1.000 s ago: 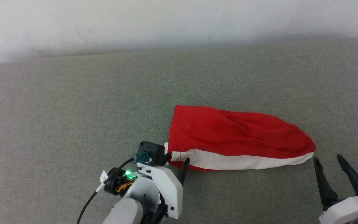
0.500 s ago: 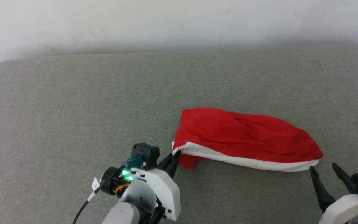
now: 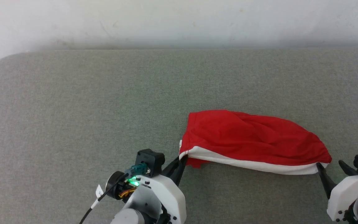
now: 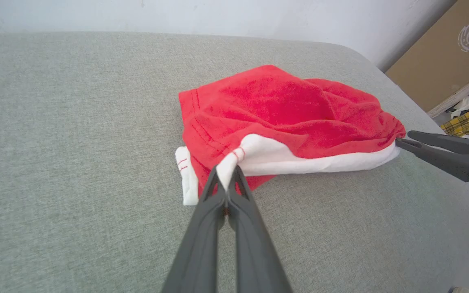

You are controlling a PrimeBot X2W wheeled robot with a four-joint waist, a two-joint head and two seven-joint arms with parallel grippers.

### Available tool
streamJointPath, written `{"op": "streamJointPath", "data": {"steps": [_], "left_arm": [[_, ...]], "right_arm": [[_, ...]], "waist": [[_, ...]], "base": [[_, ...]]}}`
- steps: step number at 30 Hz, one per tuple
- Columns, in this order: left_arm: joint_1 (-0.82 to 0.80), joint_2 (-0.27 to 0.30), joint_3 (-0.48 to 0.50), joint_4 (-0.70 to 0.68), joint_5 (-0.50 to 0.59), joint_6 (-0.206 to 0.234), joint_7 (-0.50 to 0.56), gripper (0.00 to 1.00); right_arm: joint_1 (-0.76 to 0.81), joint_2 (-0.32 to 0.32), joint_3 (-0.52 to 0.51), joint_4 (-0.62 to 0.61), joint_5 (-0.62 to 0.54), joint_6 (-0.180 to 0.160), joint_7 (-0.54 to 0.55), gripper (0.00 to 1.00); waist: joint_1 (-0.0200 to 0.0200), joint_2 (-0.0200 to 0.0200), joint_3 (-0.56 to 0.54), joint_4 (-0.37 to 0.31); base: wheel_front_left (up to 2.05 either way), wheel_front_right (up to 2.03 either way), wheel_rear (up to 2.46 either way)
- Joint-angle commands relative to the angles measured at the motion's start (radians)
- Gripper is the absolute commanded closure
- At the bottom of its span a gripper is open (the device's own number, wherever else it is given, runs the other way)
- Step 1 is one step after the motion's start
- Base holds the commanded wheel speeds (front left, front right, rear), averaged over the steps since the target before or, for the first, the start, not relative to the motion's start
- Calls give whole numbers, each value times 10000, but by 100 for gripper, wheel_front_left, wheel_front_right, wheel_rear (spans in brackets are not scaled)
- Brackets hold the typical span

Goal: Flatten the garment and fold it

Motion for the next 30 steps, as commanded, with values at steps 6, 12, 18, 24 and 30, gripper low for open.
{"op": "streamJointPath", "data": {"steps": [6,12,18,24,30], "left_arm": [[-35,-38,-115,-14,-61,79,-107,100],[-8,19,-149,-64,-69,118,-106,100],[25,100,-82,-7,-109,183,-191,100],[152,316,121,-208,-154,269,-381,100],[9,708,419,-748,-94,297,-449,100]], "right_arm": [[-384,92,225,564,-201,-9,292,0],[-454,52,696,915,-46,-9,458,66],[-215,-172,954,887,328,-9,780,100],[179,-600,961,-485,1279,-9,1074,100],[235,-1411,1080,-2368,2634,-9,1563,100]], "waist": [[0,0,103,130],[0,0,189,195],[0,0,-22,252],[0,0,-568,125],[0,0,-1002,-76]], "base": [[0,0,0],[0,0,0],[0,0,0],[0,0,0],[0,0,0]]}}
